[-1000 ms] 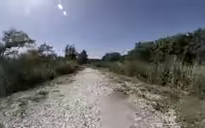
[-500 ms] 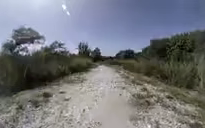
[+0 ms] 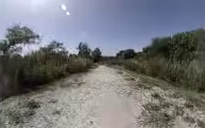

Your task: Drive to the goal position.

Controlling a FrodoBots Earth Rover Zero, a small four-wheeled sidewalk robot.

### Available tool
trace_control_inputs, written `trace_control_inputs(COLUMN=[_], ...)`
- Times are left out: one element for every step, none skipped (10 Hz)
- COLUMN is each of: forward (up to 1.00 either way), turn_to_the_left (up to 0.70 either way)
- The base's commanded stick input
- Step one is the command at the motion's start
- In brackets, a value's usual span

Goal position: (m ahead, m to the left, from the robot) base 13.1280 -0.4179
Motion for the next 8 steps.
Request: trace_control_inputs(forward=[0.70,0.70,0.70,0.70,0.70,0.70,0.70,0.70], turn_to_the_left=[0.00,0.00,0.00,0.00,0.00,0.00,0.00,0.00])
